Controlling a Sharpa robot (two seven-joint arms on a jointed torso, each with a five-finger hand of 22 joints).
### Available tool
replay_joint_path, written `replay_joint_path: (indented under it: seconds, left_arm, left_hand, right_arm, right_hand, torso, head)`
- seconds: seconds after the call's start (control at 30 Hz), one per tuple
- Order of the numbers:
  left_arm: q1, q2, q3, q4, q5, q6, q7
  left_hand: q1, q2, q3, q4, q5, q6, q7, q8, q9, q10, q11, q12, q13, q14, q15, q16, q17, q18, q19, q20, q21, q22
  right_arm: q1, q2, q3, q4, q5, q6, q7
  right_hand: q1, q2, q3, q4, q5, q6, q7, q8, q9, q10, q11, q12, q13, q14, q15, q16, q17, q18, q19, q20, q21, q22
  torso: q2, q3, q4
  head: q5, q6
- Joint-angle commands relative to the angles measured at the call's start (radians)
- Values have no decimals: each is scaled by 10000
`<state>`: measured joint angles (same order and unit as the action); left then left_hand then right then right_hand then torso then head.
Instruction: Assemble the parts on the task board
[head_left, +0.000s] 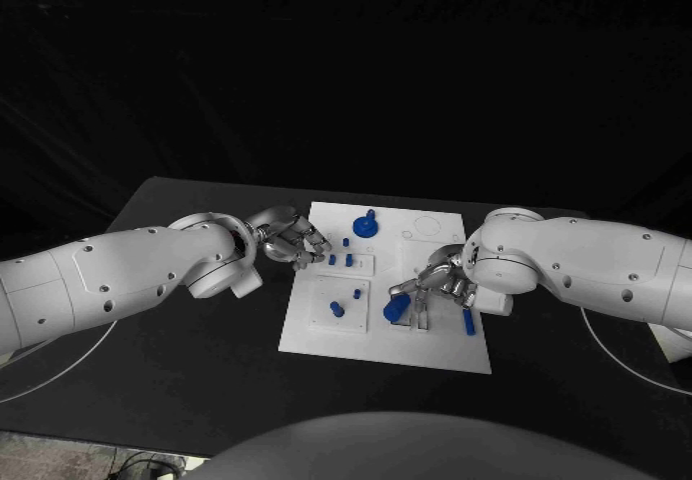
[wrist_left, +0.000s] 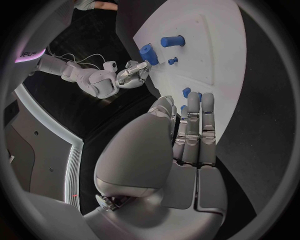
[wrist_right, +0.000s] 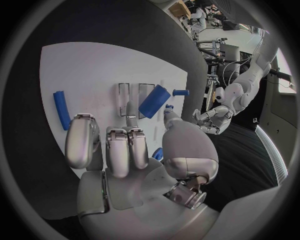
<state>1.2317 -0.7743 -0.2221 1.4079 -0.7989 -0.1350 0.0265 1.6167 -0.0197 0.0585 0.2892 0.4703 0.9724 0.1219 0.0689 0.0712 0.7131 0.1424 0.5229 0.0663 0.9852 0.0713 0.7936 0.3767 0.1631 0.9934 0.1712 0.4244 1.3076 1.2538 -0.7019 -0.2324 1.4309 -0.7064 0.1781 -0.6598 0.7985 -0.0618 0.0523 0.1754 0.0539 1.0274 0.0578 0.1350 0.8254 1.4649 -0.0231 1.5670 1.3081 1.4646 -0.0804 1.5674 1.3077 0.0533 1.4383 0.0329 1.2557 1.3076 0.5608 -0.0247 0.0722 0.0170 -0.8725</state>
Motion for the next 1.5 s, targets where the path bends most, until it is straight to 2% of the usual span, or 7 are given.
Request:
replay_joint_path:
  seconds: [0.03,0.2,0.47,0.87,1.1,1.23,1.5]
  left_arm:
    - [1,13,6,12,-25,177,0]
    - [0,-9,6,28,-25,147,50]
    - [0,-87,6,69,-25,5,194]
    - [-17,-89,6,55,-23,-46,274]
    - [-31,-77,6,45,-22,-52,298]
    - [-35,-82,6,52,-21,-65,313]
    - [-37,-118,6,75,-20,-65,301]
  left_hand:
    - [31,-22,59,12,57,-35,18,-8,-9,8,92,65,-13,-1,58,39,-17,125,-22,46,20,258]
    - [31,-22,59,12,57,-35,18,-8,-9,8,92,65,-13,-1,58,39,-17,125,-22,46,20,258]
    - [61,-32,83,6,100,-24,31,1,-5,14,95,66,-14,-21,61,43,-29,124,-32,49,25,260]
    - [92,-45,117,9,157,19,80,25,5,25,90,68,-16,-29,59,61,-45,126,-42,50,39,264]
    - [103,-41,134,10,175,36,96,33,9,37,91,72,-15,-31,59,69,-51,127,-45,50,46,265]
    - [108,-39,140,10,180,38,96,33,9,44,92,74,-15,-30,59,72,-52,127,-46,50,48,265]
    - [108,-39,140,10,180,38,96,33,9,44,92,74,-15,-30,59,72,-52,127,-46,50,48,265]
  right_arm:
    - [-8,-10,0,47,-62,-114,165]
    - [1,-162,13,300,-64,-472,453]
    - [391,-1145,53,1649,-1541,-1767,2204]
    - [508,-2182,50,2883,-2664,-2817,4330]
    - [139,-2117,43,2880,-2617,-2437,5390]
    - [-101,-1934,42,2693,-2597,-2229,5560]
    - [-411,-1443,43,2224,-2574,-1978,5591]
  right_hand:
    - [319,140,-70,-66,167,-186,29,38,103,1059,92,38,2627,1062,77,34,2631,145,66,51,43,1728]
    - [756,269,-222,-215,787,-551,61,379,469,1059,107,38,2627,1062,103,34,2631,112,147,73,219,1780]
    - [2019,514,-14,-803,4272,-1671,51,1894,2073,1059,122,38,2627,1062,114,34,2631,-35,427,75,978,1984]
    - [3053,930,585,-1118,5096,-2427,25,2620,2714,1059,100,38,2627,1062,112,34,2631,-75,453,90,1220,2039]
    - [3516,1038,1830,-909,3655,-2420,393,158,-929,1059,330,38,2627,1062,313,34,2631,-91,313,343,1296,2039]
    - [3438,1036,2181,-487,4143,-1822,325,-494,-2441,1059,327,38,2627,1062,287,34,2631,-66,248,303,1307,2023]
    - [3663,1132,2894,-497,5704,-1562,296,-708,-3584,1059,234,38,2627,1062,280,34,2631,-34,136,266,1243,1982]
  torso:
    - [-5,-1,6]
    - [2,6,6]
    - [-4,-1,5]
    - [-17,-5,-10]
    - [-4,-5,2]
    - [2,-5,8]
    - [-4,-7,8]
  head:
    - [-8,-1]
    - [39,-1]
    - [81,-1]
    - [85,-1]
    - [36,-1]
    - [57,-1]
    - [61,-1]
